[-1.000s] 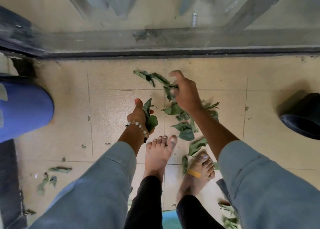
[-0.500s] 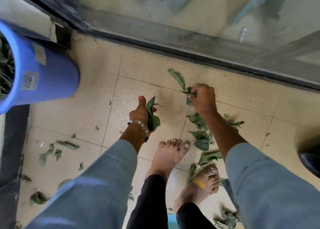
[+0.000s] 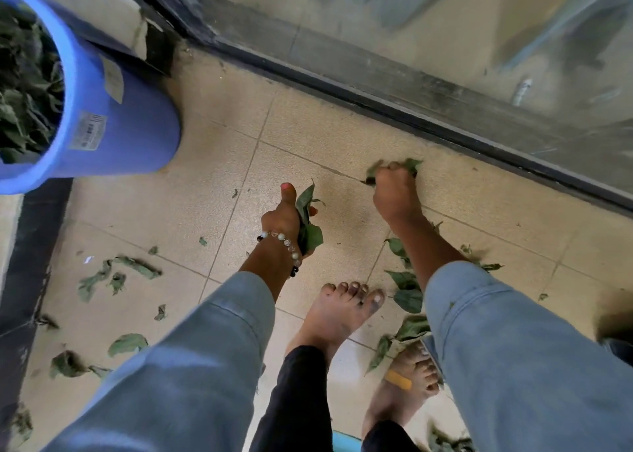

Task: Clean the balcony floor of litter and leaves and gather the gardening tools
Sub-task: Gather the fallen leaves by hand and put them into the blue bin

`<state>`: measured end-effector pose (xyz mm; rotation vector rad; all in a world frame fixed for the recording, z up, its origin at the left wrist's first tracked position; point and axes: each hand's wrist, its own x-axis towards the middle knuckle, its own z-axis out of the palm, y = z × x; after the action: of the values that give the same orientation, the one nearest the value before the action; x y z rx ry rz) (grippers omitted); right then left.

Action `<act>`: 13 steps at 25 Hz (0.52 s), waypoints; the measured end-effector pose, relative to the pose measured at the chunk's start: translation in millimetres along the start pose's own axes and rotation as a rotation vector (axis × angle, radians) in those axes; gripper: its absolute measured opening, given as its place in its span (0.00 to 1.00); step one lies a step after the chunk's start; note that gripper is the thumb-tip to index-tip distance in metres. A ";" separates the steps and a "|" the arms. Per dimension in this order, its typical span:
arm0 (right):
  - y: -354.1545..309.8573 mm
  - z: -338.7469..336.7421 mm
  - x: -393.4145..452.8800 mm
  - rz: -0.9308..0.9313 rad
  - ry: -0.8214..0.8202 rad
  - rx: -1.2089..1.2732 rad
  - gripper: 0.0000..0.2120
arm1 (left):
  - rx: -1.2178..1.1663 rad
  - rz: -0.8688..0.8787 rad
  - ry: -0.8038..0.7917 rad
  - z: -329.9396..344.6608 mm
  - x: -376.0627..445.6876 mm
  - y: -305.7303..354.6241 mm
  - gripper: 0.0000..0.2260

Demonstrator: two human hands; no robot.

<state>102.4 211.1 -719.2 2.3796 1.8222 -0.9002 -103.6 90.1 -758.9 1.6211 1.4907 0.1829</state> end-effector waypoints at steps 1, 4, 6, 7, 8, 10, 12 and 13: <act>3.3 -5.5 -5.6 0.020 -0.016 0.101 0.13 | 0.002 0.016 0.024 -0.4 -0.7 -1.3 0.13; -1.1 -40.5 -37.3 0.281 -0.134 0.768 0.10 | 0.030 -0.071 -0.069 -13.3 -5.8 11.4 0.12; -17.3 -74.2 -66.0 0.428 -0.232 1.305 0.07 | 0.017 -0.182 -0.130 -14.4 -15.7 17.0 0.15; -26.5 -91.5 -82.1 0.488 -0.279 1.524 0.06 | 0.001 -0.224 -0.180 -17.4 -15.0 21.9 0.16; -37.4 -108.5 -98.5 0.524 -0.335 1.715 0.06 | 0.006 -0.227 -0.147 -9.2 -17.2 17.9 0.17; -63.2 -146.4 -130.1 0.524 -0.422 1.964 0.08 | -0.091 -0.265 0.048 -39.8 -23.3 47.1 0.15; -96.7 -187.9 -161.3 0.528 -0.456 2.093 0.07 | -0.790 -0.603 0.215 -119.3 -27.6 132.6 0.13; -109.4 -199.0 -172.8 0.567 -0.440 2.094 0.06 | -1.114 -0.663 0.301 -144.8 -33.7 177.3 0.15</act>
<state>63.8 162.3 -440.7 1.9993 -0.7380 -3.5293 -76.6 156.7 -538.9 0.2014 1.6030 0.7393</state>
